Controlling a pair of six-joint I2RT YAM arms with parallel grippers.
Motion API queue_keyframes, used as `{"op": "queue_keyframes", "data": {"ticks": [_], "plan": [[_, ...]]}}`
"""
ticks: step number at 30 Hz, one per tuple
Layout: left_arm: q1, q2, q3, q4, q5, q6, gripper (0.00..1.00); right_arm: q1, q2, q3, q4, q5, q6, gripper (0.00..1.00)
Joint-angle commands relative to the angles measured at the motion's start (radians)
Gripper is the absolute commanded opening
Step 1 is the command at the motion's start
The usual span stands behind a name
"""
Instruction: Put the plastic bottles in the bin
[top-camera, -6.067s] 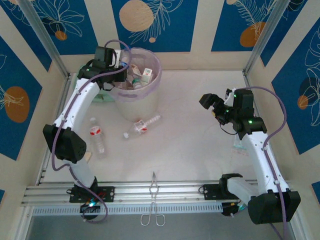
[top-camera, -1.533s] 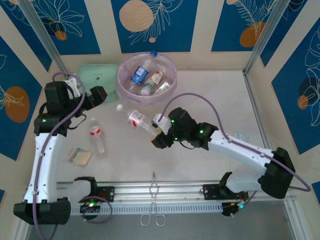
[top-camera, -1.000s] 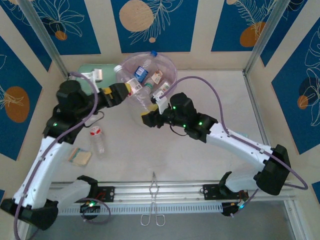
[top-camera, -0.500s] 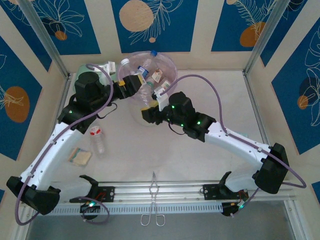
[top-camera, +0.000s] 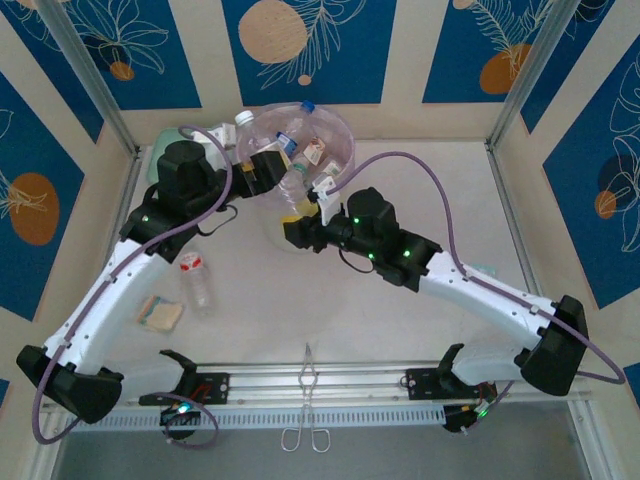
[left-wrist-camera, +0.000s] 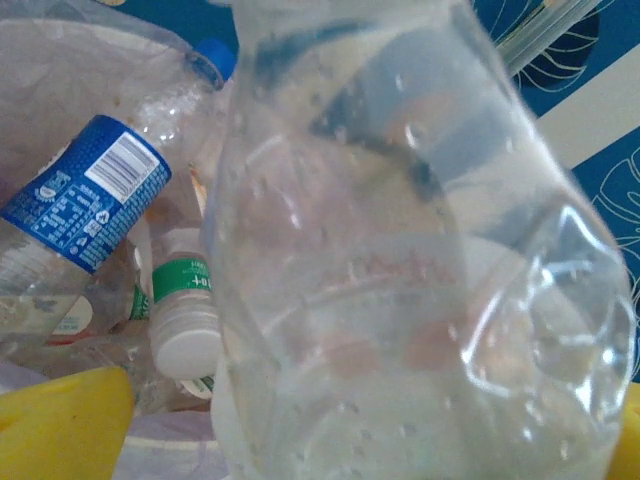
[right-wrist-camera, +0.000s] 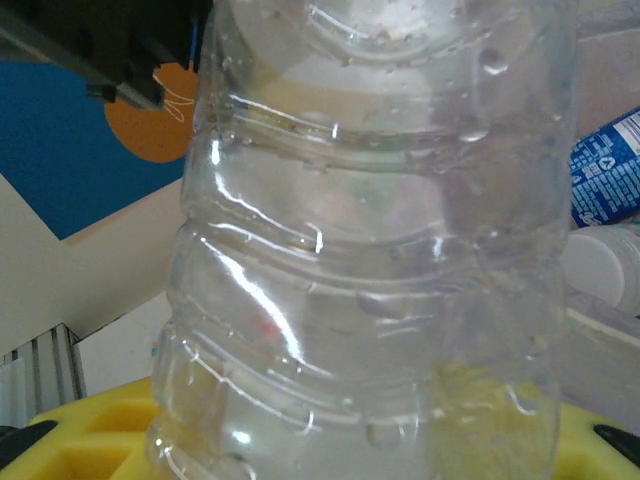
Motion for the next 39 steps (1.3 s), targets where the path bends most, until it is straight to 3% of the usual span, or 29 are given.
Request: {"op": "queue_keyframes", "data": {"ticks": [1, 5, 12, 16, 23, 31, 39], "plan": [[0.005, 0.031, 0.045, 0.003, -0.012, 0.004, 1.0, 0.011, -0.058, -0.02, 0.096, -0.005, -0.029, 0.47], [0.005, 0.057, 0.067, 0.038, 0.013, -0.012, 0.97, 0.011, -0.067, -0.034, 0.085, 0.003, -0.037, 0.47], [0.004, 0.08, 0.091, 0.08, 0.033, -0.026, 0.56, 0.005, -0.063, -0.038, 0.09, -0.022, -0.038, 0.48], [0.004, 0.118, 0.153, 0.075, 0.041, -0.002, 0.53, -0.008, -0.06, -0.029, 0.073, -0.033, -0.036, 0.55], [0.01, 0.249, 0.376, 0.041, 0.028, 0.098, 0.51, -0.052, -0.099, -0.005, 0.008, -0.01, -0.055, 0.99], [0.069, 0.433, 0.554, 0.115, -0.011, 0.104, 0.48, -0.179, -0.24, -0.033, -0.234, 0.148, -0.041, 0.99], [0.06, 0.603, 0.592, 0.259, -0.144, 0.202, 0.48, -0.315, -0.412, -0.111, -0.365, 0.165, 0.049, 0.99]]}}
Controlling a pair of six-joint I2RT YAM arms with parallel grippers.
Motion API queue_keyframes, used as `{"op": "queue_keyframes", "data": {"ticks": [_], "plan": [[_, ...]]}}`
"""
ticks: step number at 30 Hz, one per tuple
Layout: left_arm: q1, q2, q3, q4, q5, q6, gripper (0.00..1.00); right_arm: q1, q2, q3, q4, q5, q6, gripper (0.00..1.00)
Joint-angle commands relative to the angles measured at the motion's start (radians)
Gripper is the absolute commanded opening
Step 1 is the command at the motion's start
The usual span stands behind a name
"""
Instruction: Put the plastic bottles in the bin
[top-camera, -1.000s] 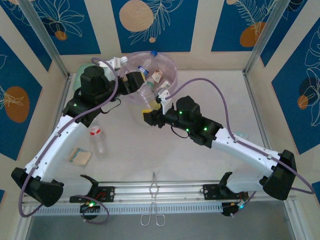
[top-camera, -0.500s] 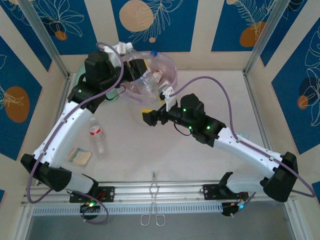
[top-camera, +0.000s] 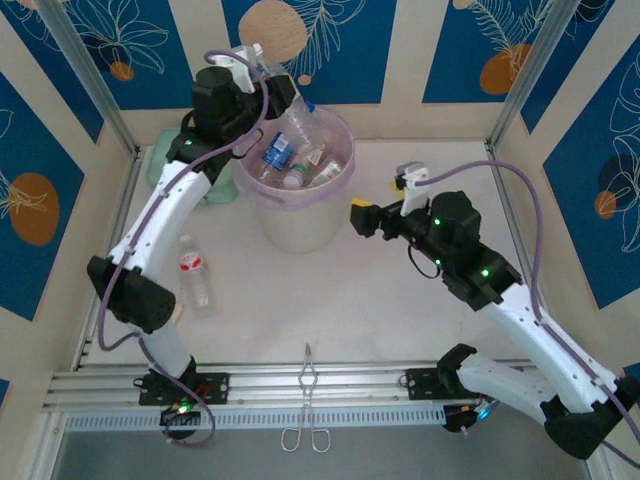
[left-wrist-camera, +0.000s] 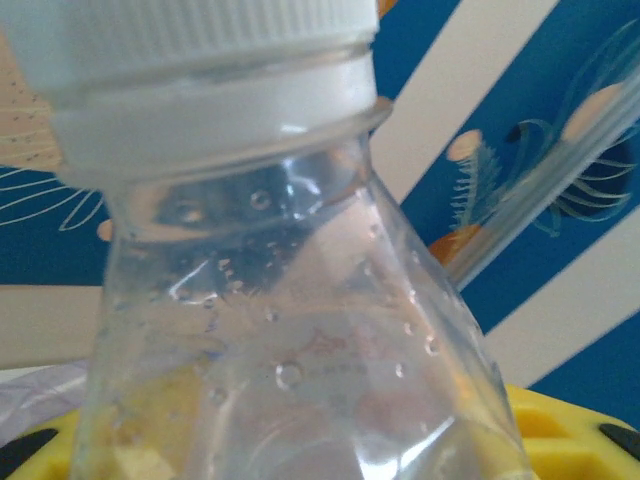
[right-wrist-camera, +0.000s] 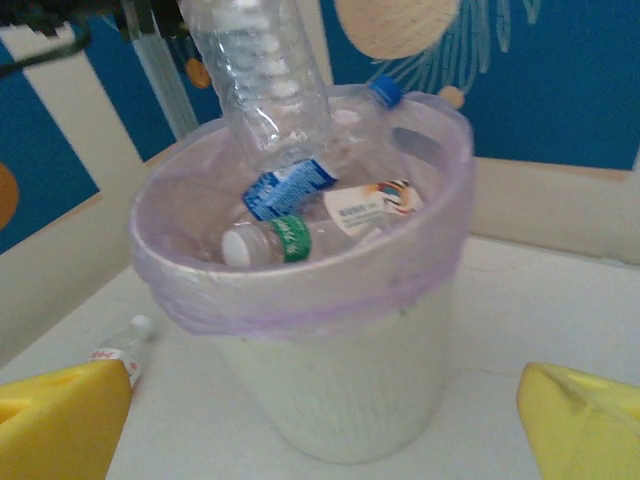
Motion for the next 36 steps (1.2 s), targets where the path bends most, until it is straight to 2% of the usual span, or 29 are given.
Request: {"op": "queue_keyframes", "data": {"ticks": [1, 6, 10, 13, 18, 21, 23, 30, 33, 36], "plan": [[-0.006, 0.062, 0.043, 0.105, -0.071, 0.089, 0.47, -0.036, -0.044, -0.034, -0.089, 0.024, 0.052, 0.99], [-0.033, 0.134, 0.09, 0.041, -0.085, 0.211, 0.47, -0.053, -0.059, -0.039, -0.118, 0.023, 0.057, 0.99], [-0.062, 0.132, 0.06, -0.095, -0.085, 0.336, 0.45, -0.057, -0.047, -0.042, -0.115, 0.014, 0.056, 0.99], [-0.067, 0.104, -0.013, -0.168, -0.12, 0.4, 0.4, -0.059, -0.028, -0.042, -0.112, 0.002, 0.055, 0.99], [-0.065, 0.054, -0.164, -0.189, -0.14, 0.452, 0.34, -0.059, 0.001, -0.038, -0.101, -0.018, 0.058, 0.99], [-0.065, 0.046, -0.169, -0.188, -0.1, 0.412, 0.33, -0.059, 0.016, -0.036, -0.101, -0.026, 0.064, 0.99], [-0.065, 0.049, -0.147, -0.178, -0.034, 0.351, 0.33, -0.058, 0.024, -0.033, -0.101, -0.029, 0.069, 0.99], [-0.062, 0.125, 0.074, -0.341, 0.158, 0.141, 0.34, -0.056, 0.02, -0.028, -0.125, -0.023, 0.082, 0.99], [-0.063, 0.123, 0.076, -0.351, 0.172, 0.103, 0.4, -0.056, 0.02, -0.033, -0.125, -0.022, 0.082, 0.99], [-0.064, 0.131, 0.061, -0.384, 0.125, 0.124, 0.54, -0.056, 0.024, -0.039, -0.114, -0.029, 0.086, 0.99]]}}
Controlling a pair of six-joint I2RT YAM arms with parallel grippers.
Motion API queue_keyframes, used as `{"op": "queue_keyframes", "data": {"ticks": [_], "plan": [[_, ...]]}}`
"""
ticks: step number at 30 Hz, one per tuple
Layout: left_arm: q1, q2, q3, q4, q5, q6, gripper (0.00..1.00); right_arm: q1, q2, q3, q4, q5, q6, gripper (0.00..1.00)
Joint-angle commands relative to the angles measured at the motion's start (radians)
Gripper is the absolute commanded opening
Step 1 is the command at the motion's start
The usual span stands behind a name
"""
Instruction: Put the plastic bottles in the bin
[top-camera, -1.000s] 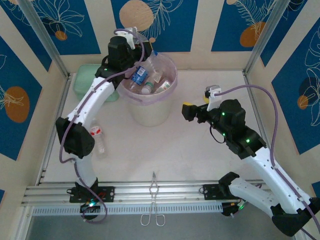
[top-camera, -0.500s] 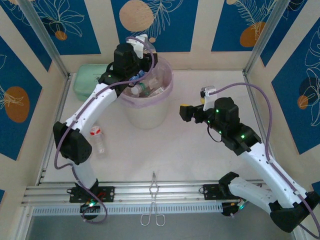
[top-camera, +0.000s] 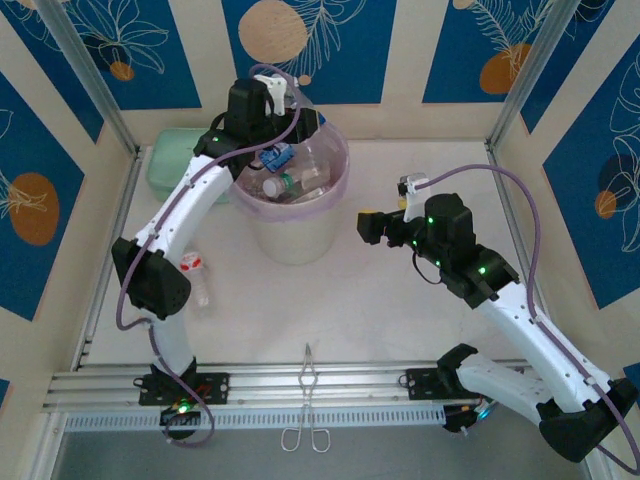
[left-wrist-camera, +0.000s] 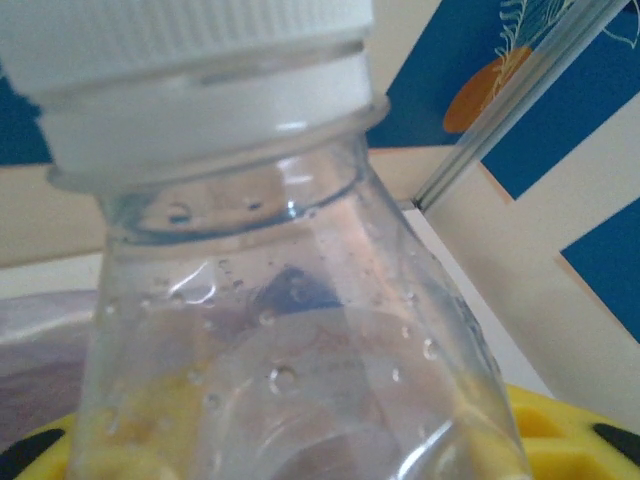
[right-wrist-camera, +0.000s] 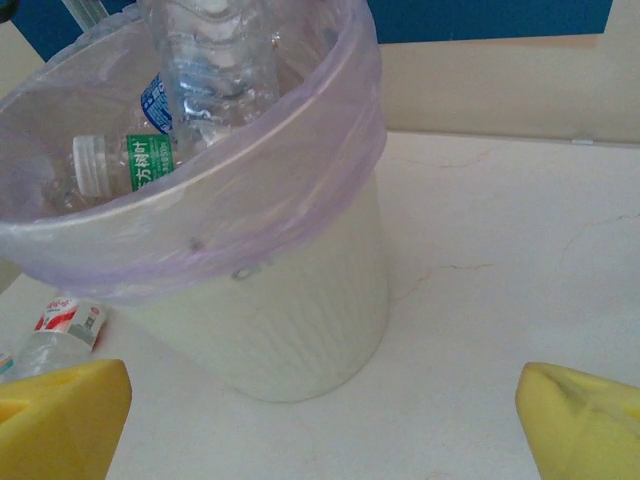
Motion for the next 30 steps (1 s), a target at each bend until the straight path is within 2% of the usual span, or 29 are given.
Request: {"op": "queue_keyframes", "data": {"ticks": [1, 7, 12, 16, 19, 23, 26, 30], "plan": [[-0.007, 0.03, -0.004, -0.165, 0.02, -0.005, 0.59, -0.002, 0.001, -0.009, 0.012, -0.021, 0.017, 0.99], [-0.007, -0.004, -0.007, -0.178, -0.019, 0.077, 0.84, -0.001, 0.012, -0.001, 0.007, -0.03, 0.011, 0.99], [0.003, -0.036, 0.155, -0.25, -0.027, 0.15, 0.96, -0.001, 0.017, 0.0, 0.01, -0.027, 0.008, 0.99], [0.015, -0.044, 0.288, -0.348, -0.087, 0.226, 0.97, -0.001, 0.025, 0.0, 0.012, -0.031, 0.008, 0.99], [0.029, -0.032, 0.325, -0.385, -0.17, 0.268, 0.89, -0.001, 0.031, -0.001, 0.015, -0.039, 0.011, 0.99], [0.031, 0.016, 0.346, -0.36, -0.162, 0.281, 0.83, 0.0, 0.039, 0.003, 0.012, -0.047, 0.015, 0.99], [0.029, 0.071, 0.387, -0.352, -0.14, 0.275, 0.83, 0.004, 0.043, 0.009, 0.005, -0.049, 0.017, 0.99], [0.028, 0.114, 0.395, -0.324, -0.075, 0.261, 0.93, 0.008, 0.045, 0.013, -0.001, -0.049, 0.019, 0.99]]}}
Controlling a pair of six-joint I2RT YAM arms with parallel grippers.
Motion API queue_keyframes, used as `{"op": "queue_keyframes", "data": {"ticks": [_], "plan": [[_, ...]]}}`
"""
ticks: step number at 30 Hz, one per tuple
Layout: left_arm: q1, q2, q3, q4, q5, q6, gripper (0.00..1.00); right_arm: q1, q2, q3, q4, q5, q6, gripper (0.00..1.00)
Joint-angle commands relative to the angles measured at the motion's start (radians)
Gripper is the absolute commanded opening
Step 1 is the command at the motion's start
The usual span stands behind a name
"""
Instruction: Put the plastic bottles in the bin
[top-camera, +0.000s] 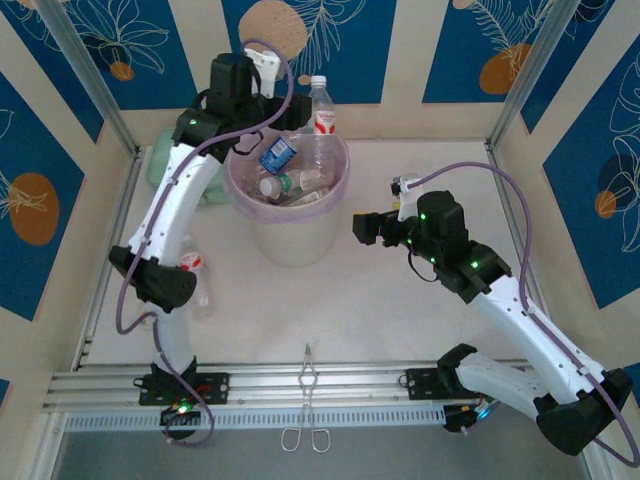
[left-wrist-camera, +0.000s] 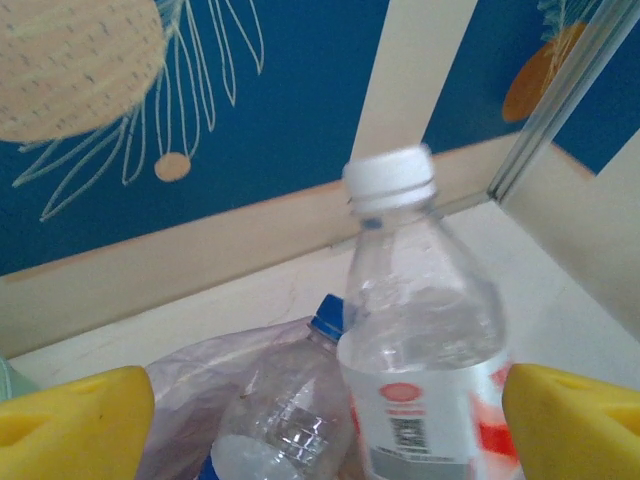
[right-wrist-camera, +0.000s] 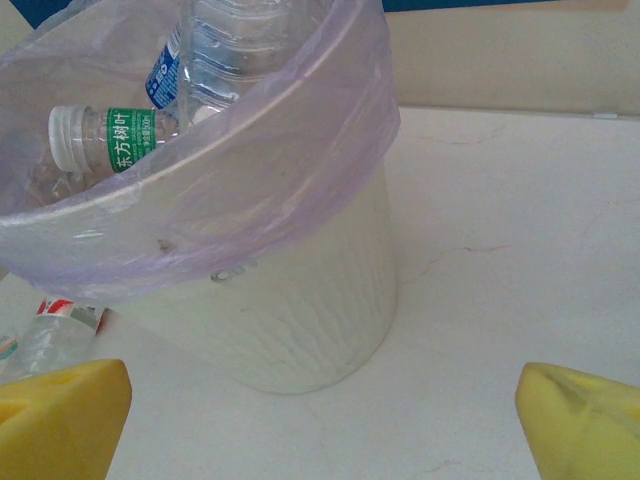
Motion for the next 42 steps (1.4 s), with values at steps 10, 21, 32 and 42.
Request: {"op": "queue_keyframes", "data": {"ticks": [10, 21, 32, 42], "plan": [[-0.038, 0.025, -0.082, 0.051, 0.129, -0.034, 0.87, 0.027, 0.049, 0.04, 0.002, -0.018, 0.007, 0.99], [-0.099, 0.009, -0.241, 0.115, 0.154, -0.09, 0.94, 0.038, 0.067, 0.045, -0.013, -0.014, 0.001, 0.99], [-0.119, 0.064, -0.117, 0.04, 0.087, -0.031, 0.55, 0.038, 0.047, 0.029, -0.028, 0.012, -0.005, 0.99], [-0.108, 0.0, 0.15, -0.11, 0.011, 0.126, 0.52, 0.032, 0.05, 0.025, -0.021, 0.008, -0.007, 0.99]]}}
